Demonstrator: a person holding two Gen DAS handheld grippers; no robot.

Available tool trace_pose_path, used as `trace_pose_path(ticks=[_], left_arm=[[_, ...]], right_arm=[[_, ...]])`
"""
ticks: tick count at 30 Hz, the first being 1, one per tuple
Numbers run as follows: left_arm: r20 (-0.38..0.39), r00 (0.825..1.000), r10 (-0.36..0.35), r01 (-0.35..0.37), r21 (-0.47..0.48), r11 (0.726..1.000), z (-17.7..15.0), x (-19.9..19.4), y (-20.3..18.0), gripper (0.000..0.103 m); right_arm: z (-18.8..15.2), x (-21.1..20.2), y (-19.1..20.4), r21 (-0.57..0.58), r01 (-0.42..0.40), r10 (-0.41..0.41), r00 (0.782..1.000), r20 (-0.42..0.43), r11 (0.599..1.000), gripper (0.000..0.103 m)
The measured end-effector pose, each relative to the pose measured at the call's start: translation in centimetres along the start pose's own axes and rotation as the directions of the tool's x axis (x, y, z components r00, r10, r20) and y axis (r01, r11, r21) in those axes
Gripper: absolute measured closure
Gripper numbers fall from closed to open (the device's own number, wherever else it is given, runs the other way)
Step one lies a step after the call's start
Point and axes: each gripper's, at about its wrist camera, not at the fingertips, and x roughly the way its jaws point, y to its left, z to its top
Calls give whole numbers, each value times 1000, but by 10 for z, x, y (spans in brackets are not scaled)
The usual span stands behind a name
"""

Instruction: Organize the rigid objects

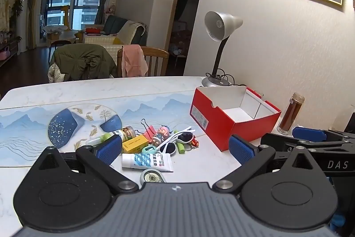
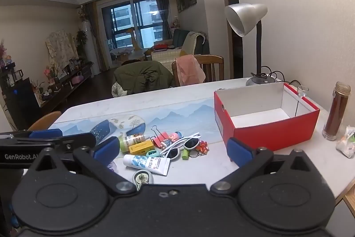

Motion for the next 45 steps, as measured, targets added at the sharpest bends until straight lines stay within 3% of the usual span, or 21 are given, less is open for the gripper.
trace_pose_path(ticks=[45], left_arm=[[-19,999,46,-46,12,999,0,1,6,0]], right_arm=[[-4,7,5,5,4,-4,1000,-28,1000,0]])
